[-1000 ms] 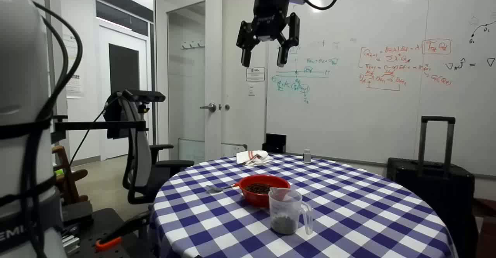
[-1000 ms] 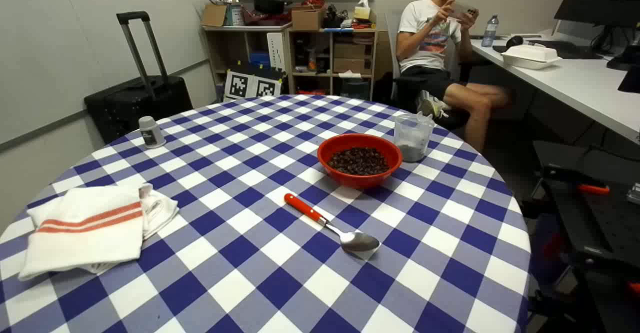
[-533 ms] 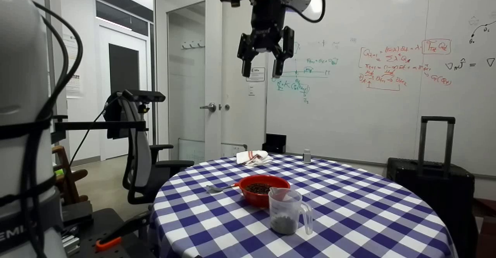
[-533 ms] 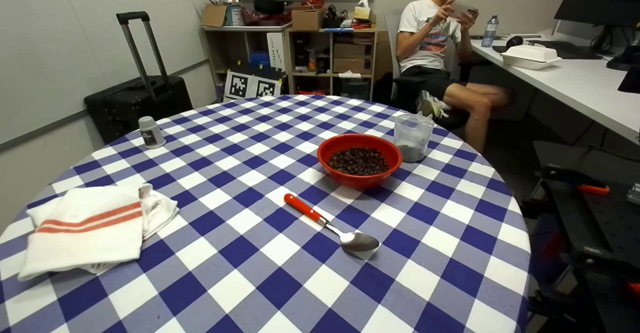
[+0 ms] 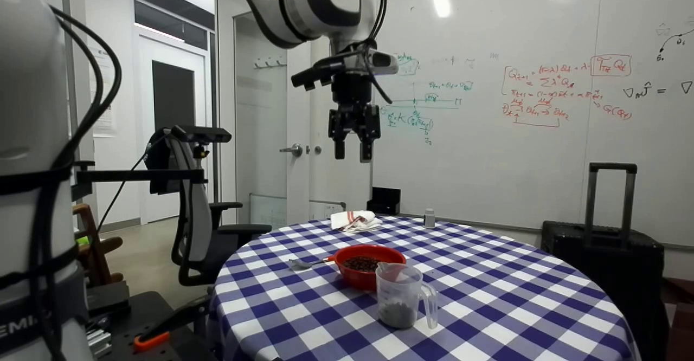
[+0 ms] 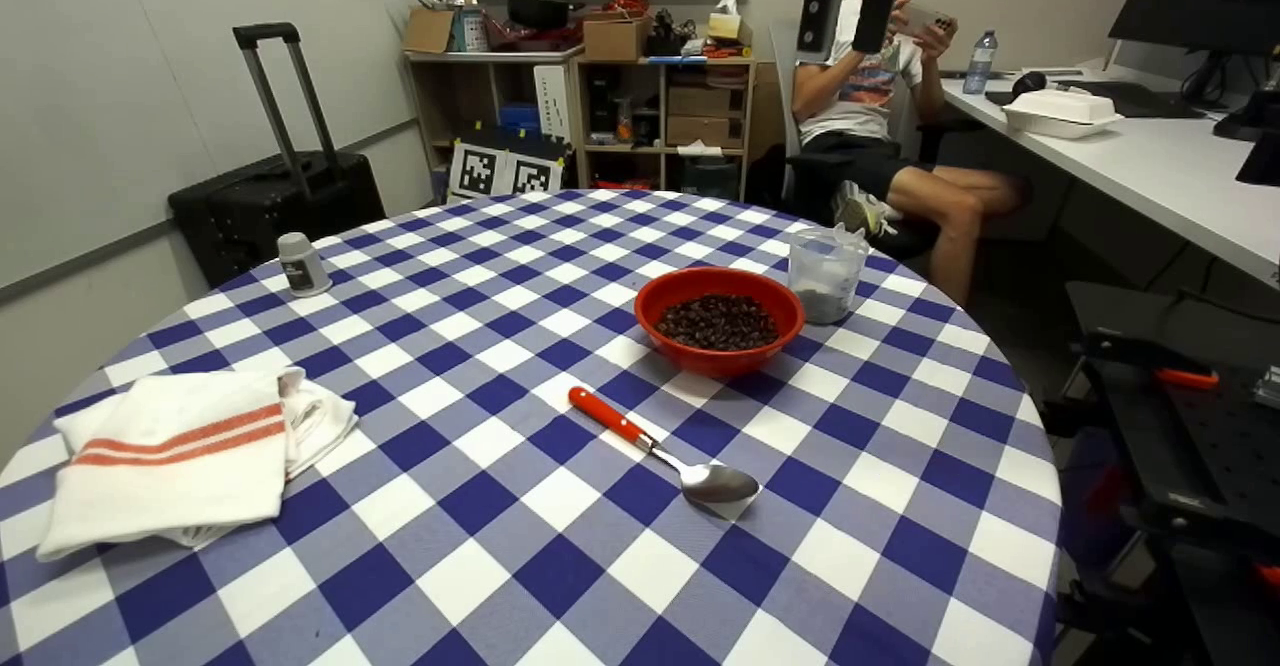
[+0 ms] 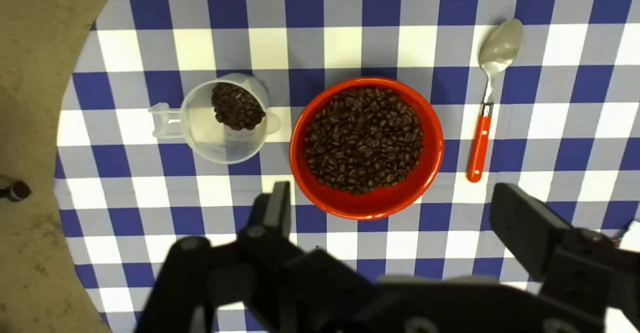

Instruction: Use the spoon to shift a spoonful of the brown objects to the jug

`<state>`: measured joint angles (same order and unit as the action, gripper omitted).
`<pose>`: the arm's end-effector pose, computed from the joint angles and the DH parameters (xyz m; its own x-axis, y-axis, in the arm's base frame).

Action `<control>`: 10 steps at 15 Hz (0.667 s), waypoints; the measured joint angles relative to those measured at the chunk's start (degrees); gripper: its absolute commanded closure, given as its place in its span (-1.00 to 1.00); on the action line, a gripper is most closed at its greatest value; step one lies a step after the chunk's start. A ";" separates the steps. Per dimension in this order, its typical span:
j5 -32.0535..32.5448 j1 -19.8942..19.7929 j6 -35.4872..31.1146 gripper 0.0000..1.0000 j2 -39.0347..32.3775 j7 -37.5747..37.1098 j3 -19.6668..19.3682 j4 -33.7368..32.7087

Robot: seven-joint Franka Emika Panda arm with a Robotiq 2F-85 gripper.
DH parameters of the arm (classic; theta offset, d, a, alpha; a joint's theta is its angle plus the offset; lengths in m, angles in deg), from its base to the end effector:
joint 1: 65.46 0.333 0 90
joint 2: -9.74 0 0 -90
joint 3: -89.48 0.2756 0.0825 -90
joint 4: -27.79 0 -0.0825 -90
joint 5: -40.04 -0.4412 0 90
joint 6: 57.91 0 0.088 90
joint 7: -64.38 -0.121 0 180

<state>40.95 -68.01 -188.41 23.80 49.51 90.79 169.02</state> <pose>0.5092 -0.0121 0.3039 0.9616 -0.2678 0.0606 -0.2685 -0.9633 0.0027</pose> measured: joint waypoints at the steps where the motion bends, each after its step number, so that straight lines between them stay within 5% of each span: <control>1: 0.51 0.29 -1.08 -1.00 -1.31 -2.31 1.44 -0.01; 10: 7.46 4.69 -7.15 -1.00 -15.39 -15.86 6.83 -2.74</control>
<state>48.42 -63.33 -195.56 8.41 33.65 97.62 166.28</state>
